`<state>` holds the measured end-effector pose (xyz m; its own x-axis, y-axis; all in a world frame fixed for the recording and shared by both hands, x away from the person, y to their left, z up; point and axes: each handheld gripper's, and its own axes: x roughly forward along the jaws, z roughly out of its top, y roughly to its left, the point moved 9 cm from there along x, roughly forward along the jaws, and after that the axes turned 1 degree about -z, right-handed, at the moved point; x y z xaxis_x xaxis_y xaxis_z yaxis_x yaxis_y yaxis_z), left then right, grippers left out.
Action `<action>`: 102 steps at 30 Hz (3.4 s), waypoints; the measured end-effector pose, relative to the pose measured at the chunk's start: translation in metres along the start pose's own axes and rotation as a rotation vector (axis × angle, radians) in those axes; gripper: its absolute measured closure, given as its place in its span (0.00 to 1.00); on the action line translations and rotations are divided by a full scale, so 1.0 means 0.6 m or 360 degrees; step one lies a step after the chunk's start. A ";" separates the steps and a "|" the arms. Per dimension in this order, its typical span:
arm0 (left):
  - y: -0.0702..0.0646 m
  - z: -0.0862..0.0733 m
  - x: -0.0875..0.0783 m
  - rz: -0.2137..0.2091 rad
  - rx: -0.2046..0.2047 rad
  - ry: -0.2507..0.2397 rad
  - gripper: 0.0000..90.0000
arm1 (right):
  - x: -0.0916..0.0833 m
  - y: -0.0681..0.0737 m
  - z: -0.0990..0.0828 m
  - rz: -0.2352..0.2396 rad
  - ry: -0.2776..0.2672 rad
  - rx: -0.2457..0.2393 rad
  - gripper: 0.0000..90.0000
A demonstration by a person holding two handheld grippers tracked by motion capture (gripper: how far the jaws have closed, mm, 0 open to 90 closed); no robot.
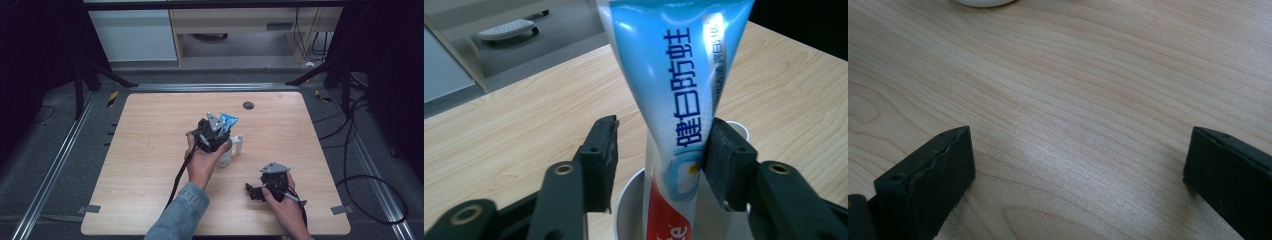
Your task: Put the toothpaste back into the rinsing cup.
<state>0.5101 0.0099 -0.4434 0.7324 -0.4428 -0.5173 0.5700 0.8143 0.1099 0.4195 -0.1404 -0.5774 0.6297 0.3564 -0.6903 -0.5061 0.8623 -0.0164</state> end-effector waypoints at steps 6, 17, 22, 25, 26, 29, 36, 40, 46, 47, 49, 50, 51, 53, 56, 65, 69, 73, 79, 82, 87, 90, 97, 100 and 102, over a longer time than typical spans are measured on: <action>-0.002 0.001 -0.001 -0.0007 -0.0006 -0.0004 0.41 | 0.000 0.000 0.000 0.0000 0.0000 -0.0001 0.00; -0.016 -0.005 -0.005 -0.0017 0.0008 0.0039 0.14 | 0.001 0.000 0.001 0.0003 -0.0003 0.0000 0.00; -0.014 -0.003 -0.012 0.0004 0.0002 0.0029 0.10 | 0.001 0.000 0.000 0.0005 -0.0003 -0.0004 0.00; -0.014 -0.005 -0.018 -0.0002 0.0006 0.0038 0.09 | 0.001 0.001 0.000 0.0005 -0.0003 -0.0005 0.00; -0.013 -0.005 -0.022 0.0007 0.0010 0.0032 0.09 | 0.001 0.000 0.000 0.0005 -0.0003 -0.0005 0.00; -0.013 -0.006 -0.031 -0.0008 0.0005 0.0024 0.08 | 0.001 0.000 0.000 0.0005 -0.0003 -0.0006 0.00; -0.024 -0.018 -0.038 -0.0052 0.0059 0.0048 0.07 | 0.001 0.000 0.000 0.0005 -0.0003 -0.0006 0.00; -0.027 -0.023 -0.041 -0.0066 0.0066 0.0051 0.07 | 0.001 0.000 0.000 0.0005 -0.0003 -0.0006 0.00; -0.029 -0.033 -0.045 -0.0083 0.0093 0.0081 0.07 | 0.001 0.000 0.000 0.0005 -0.0003 -0.0005 0.00; -0.031 -0.035 -0.049 -0.0098 0.0093 0.0085 0.07 | 0.001 0.000 0.000 0.0005 -0.0003 -0.0006 0.00; -0.034 -0.036 -0.052 -0.0129 0.0077 0.0082 0.07 | 0.001 0.000 0.000 0.0005 -0.0002 -0.0009 0.00; -0.033 -0.036 -0.054 -0.0135 0.0067 0.0081 0.07 | 0.001 0.001 0.000 0.0007 -0.0003 -0.0007 0.00; -0.031 -0.036 -0.055 -0.0133 0.0062 0.0077 0.07 | 0.001 0.001 0.000 0.0006 -0.0003 -0.0006 0.00; -0.028 -0.037 -0.057 -0.0126 0.0062 0.0073 0.08 | 0.001 0.000 0.001 0.0006 -0.0003 -0.0008 0.00; -0.012 -0.042 -0.060 -0.0093 0.0044 0.0072 0.08 | 0.001 0.001 0.001 0.0006 -0.0003 -0.0005 0.00; 0.022 -0.062 -0.072 -0.0042 0.0009 0.0084 0.09 | 0.001 0.000 0.001 0.0006 -0.0003 -0.0006 0.00; 0.037 -0.073 -0.074 -0.0015 0.0000 0.0099 0.09 | 0.001 0.001 0.001 0.0006 -0.0003 -0.0006 0.00; 0.052 -0.087 -0.076 0.0007 -0.0003 0.0125 0.09 | 0.001 0.000 0.001 0.0006 -0.0003 -0.0007 0.00; 0.072 -0.121 -0.071 0.0046 0.0020 0.0202 0.09 | 0.001 0.001 0.001 0.0006 -0.0003 -0.0005 0.00; 0.084 -0.139 -0.067 0.0073 0.0015 0.0236 0.09 | 0.001 0.001 0.001 0.0006 -0.0003 -0.0005 0.00; 0.101 -0.171 -0.058 0.0066 -0.0017 0.0271 0.09 | 0.001 0.001 0.001 0.0007 -0.0004 -0.0004 0.00; 0.109 -0.181 -0.056 0.0075 -0.0035 0.0291 0.09 | 0.001 0.001 0.001 0.0006 -0.0003 -0.0005 0.00; 0.130 -0.220 -0.053 0.0110 -0.0056 0.0375 0.09 | 0.001 0.001 0.001 0.0006 -0.0003 -0.0005 0.00; 0.138 -0.239 -0.052 0.0120 -0.0076 0.0412 0.08 | 0.001 0.000 0.001 0.0005 -0.0003 -0.0005 0.00; 0.144 -0.251 -0.051 0.0131 -0.0085 0.0432 0.09 | 0.001 0.001 0.001 0.0006 -0.0003 -0.0005 0.00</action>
<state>0.4808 0.1503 -0.5456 0.6447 -0.2636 -0.7176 0.4870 0.8652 0.1198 0.4197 -0.1399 -0.5774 0.6289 0.3605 -0.6888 -0.5103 0.8599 -0.0159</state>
